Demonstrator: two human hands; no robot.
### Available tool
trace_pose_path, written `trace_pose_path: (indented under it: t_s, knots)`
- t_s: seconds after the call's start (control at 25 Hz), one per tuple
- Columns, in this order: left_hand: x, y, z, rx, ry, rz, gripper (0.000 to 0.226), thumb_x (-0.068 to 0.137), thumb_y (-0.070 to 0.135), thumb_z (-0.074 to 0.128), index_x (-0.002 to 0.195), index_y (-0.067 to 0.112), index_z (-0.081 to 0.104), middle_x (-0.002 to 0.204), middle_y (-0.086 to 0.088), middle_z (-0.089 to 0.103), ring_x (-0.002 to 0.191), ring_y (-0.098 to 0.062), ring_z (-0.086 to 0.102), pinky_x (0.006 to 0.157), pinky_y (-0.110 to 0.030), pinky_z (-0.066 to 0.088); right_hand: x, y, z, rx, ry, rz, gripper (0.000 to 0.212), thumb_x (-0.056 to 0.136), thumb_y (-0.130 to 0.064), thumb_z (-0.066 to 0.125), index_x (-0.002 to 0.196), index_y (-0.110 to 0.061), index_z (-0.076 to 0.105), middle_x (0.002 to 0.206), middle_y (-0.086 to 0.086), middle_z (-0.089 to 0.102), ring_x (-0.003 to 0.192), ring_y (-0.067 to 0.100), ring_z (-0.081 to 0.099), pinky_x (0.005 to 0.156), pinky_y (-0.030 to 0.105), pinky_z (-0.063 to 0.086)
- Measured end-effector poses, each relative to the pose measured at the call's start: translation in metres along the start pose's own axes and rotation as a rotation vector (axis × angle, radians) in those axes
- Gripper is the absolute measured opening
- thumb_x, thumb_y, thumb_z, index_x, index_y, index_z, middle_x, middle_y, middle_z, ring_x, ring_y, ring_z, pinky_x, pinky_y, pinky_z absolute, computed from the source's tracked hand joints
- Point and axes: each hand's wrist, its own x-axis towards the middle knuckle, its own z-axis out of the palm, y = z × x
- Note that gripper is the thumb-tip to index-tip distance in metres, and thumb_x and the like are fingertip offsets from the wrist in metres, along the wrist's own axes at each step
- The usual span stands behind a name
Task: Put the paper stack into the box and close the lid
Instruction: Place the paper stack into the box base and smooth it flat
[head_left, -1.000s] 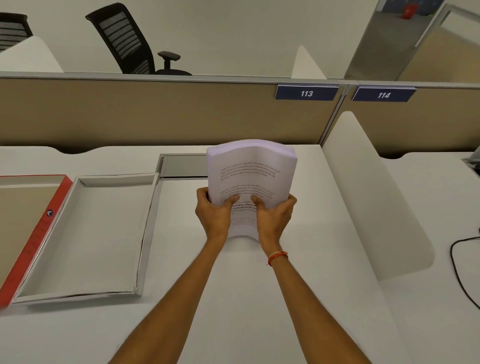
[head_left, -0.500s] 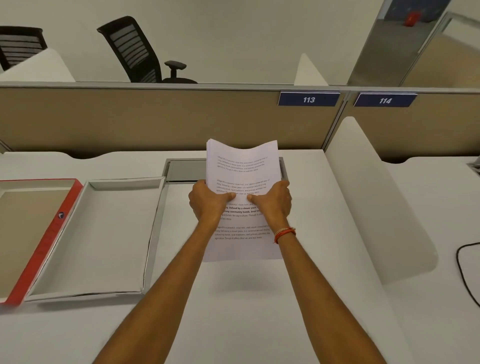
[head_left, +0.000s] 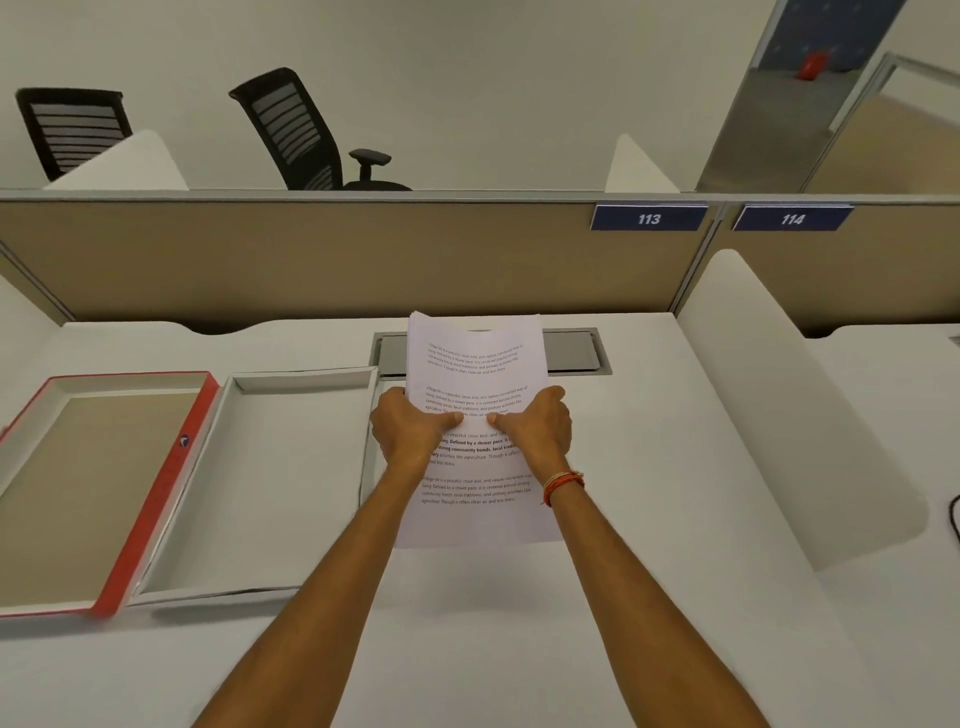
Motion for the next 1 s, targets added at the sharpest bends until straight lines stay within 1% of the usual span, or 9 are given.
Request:
trace_pose_path:
  t_s: [0.12,0.28,0.36,0.48,0.56,0.64,0.72,0.84,1.0]
  knots:
    - [0.015,-0.021,-0.033,0.015,-0.018,-0.031,0.053,0.066,0.030,0.089,0.107,0.007,0.064,0.115,-0.015,0.071,0.091,-0.033,0.072,0.068,-0.034,0.057,-0.018,-0.020,0.030,-0.010,-0.027,0.008,0.070,0.069,-0.036,0.085,0.116,-0.007,0.042,0.118,0.014,0.063,0.105,0.033,0.065,0.082,0.042,0.059]
    - [0.039,-0.048,-0.077,0.003,-0.023,-0.053,0.045,0.065,0.029,0.090,0.094,0.011,0.061,0.111,-0.015,0.073,0.087,-0.032,0.073,0.053,-0.020,0.046,-0.041,-0.047,0.072,-0.017,-0.067,0.011,0.070,0.069,-0.036,0.085,0.116,-0.007,0.042,0.118,0.013,0.064,0.104,0.032,0.067,0.080,0.040,0.060]
    - [0.050,-0.060,-0.095,0.005,-0.023,-0.066,0.044,0.065,0.029,0.090,0.093,0.012,0.060,0.111,-0.015,0.073,0.087,-0.032,0.073,0.048,-0.018,0.042,-0.048,-0.060,0.092,-0.021,-0.077,0.008,0.070,0.070,-0.037,0.085,0.116,-0.006,0.043,0.118,0.013,0.064,0.104,0.032,0.067,0.081,0.041,0.060]
    - [0.068,-0.076,-0.120,0.012,-0.020,-0.074,0.042,0.067,0.029,0.088,0.092,0.014,0.058,0.112,-0.014,0.072,0.083,-0.029,0.072,0.047,-0.018,0.040,-0.058,-0.078,0.120,-0.030,-0.095,-0.001,0.069,0.071,-0.036,0.085,0.117,-0.006,0.043,0.118,0.013,0.064,0.104,0.031,0.067,0.081,0.041,0.060]
    - [0.089,-0.095,-0.144,0.027,-0.014,-0.096,0.041,0.068,0.029,0.087,0.091,0.016,0.056,0.112,-0.014,0.072,0.075,-0.023,0.067,0.046,-0.017,0.038,-0.069,-0.098,0.147,-0.039,-0.112,0.000,0.070,0.071,-0.036,0.085,0.118,-0.006,0.043,0.119,0.013,0.064,0.106,0.032,0.066,0.082,0.042,0.060]
    - [0.095,-0.099,-0.150,0.041,-0.026,-0.090,0.040,0.069,0.029,0.087,0.090,0.015,0.056,0.112,-0.015,0.072,0.072,-0.021,0.064,0.046,-0.017,0.036,-0.071,-0.102,0.154,-0.033,-0.116,0.000,0.070,0.071,-0.036,0.084,0.118,-0.006,0.042,0.120,0.013,0.063,0.106,0.032,0.066,0.082,0.042,0.060]
    - [0.100,-0.101,-0.158,0.062,-0.034,-0.093,0.040,0.069,0.029,0.087,0.094,0.011,0.060,0.113,-0.016,0.072,0.080,-0.028,0.070,0.048,-0.019,0.039,-0.071,-0.103,0.162,-0.029,-0.120,-0.001,0.070,0.071,-0.036,0.085,0.118,-0.006,0.043,0.120,0.013,0.063,0.106,0.032,0.066,0.082,0.041,0.060]
    - [0.114,-0.116,-0.178,0.068,-0.045,-0.114,0.046,0.068,0.027,0.088,0.101,0.005,0.065,0.113,-0.018,0.072,0.091,-0.034,0.073,0.056,-0.026,0.049,-0.083,-0.113,0.186,-0.024,-0.140,-0.016,0.069,0.071,-0.035,0.084,0.118,-0.006,0.043,0.121,0.013,0.063,0.108,0.032,0.065,0.084,0.041,0.059]
    - [0.129,-0.136,-0.197,0.051,-0.062,-0.116,0.046,0.066,0.023,0.090,0.101,0.003,0.067,0.112,-0.019,0.073,0.090,-0.035,0.073,0.047,-0.021,0.043,-0.091,-0.122,0.211,-0.020,-0.168,-0.027,0.068,0.073,-0.034,0.084,0.120,-0.005,0.045,0.123,0.013,0.062,0.110,0.032,0.064,0.087,0.043,0.058]
